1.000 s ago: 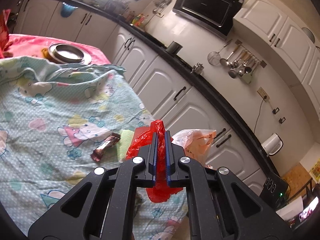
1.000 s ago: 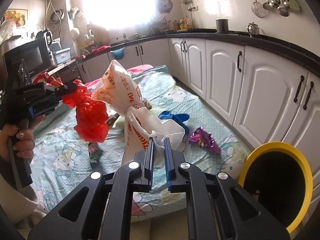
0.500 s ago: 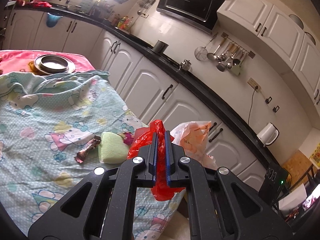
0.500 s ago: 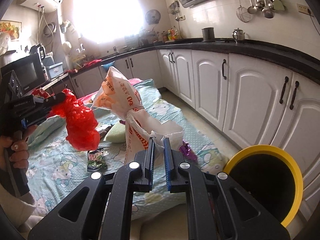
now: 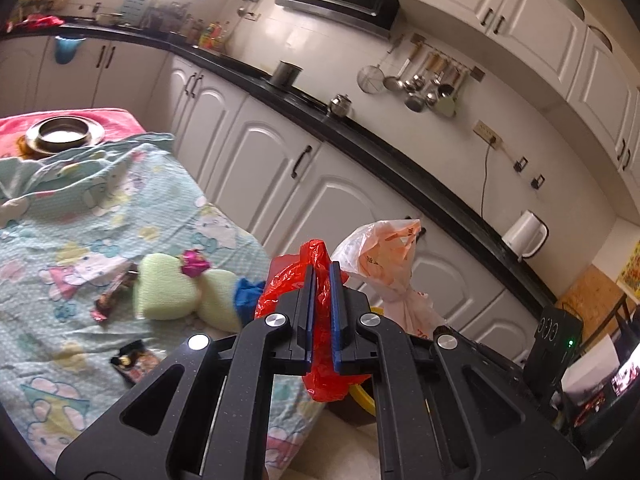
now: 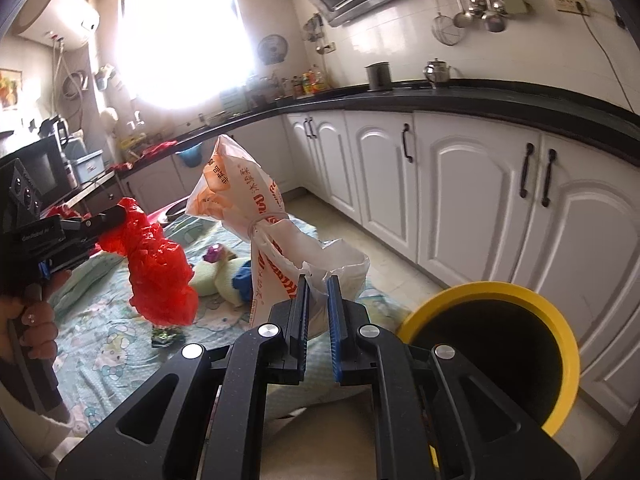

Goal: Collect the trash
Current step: 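Carry the red bag and white bag over the yellow bin with both grippers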

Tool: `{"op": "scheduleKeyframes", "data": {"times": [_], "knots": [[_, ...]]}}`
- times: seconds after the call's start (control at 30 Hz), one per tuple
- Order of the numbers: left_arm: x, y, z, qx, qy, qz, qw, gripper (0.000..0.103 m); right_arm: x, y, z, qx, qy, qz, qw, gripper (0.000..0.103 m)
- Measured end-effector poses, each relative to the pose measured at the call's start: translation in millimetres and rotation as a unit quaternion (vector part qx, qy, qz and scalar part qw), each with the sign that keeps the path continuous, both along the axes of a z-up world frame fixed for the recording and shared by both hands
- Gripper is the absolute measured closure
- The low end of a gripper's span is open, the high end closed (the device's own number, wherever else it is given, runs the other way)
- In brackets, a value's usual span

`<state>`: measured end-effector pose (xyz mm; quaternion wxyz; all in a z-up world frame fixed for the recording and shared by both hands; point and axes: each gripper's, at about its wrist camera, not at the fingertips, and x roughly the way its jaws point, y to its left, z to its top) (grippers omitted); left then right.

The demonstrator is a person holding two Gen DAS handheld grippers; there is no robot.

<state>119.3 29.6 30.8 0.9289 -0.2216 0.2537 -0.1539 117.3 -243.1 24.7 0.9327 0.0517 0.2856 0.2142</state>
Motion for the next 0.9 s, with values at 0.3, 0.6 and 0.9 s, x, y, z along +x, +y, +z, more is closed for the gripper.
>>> {"op": "scheduleKeyframes", "data": {"times": [0.3,0.6,0.9], "knots": [[18.3,-47.2,-3.2,0.022,0.003,-0.038,0.999,0.1,-2.2,-39.1,-7.0,0.009,0.007,-0.045,0.999,0.094],[34.8,-93.1,-5.4,0.04,0.001,-0.076,0.9963,0.1,-6.7,-77.2,-15.8,0.017,0.013,-0.095,0.995,0.094],[46.8,-127.7,-16.1,0.052,0.007,-0.104,0.9931,0.1,-11.2,-105.4,-25.8,0.022,0.018,-0.136,0.99,0.094]]}}
